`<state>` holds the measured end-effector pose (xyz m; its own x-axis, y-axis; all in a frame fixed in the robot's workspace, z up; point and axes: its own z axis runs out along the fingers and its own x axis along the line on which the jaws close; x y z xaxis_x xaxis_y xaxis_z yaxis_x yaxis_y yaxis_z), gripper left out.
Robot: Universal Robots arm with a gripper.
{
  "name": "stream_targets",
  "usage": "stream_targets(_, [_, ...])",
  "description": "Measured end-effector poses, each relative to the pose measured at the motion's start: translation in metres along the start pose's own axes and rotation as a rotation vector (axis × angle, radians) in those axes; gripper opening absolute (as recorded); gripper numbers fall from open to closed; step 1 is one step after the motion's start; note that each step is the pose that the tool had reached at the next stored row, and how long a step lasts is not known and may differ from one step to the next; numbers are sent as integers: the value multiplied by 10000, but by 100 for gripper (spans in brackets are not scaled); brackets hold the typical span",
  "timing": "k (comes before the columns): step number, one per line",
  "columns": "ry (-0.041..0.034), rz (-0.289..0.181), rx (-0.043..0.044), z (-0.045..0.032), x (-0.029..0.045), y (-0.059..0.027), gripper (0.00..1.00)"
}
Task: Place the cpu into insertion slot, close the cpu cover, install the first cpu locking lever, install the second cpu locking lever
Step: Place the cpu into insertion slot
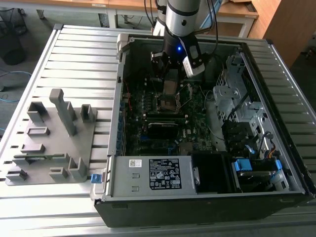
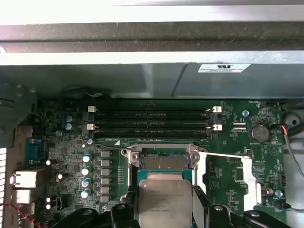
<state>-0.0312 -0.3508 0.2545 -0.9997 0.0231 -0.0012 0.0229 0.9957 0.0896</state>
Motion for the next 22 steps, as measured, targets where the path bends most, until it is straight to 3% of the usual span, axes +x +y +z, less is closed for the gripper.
stream_targets(5, [0, 1, 1, 69, 1, -6, 54])
stream_targets(22, [1, 2, 1, 105, 1, -9, 54])
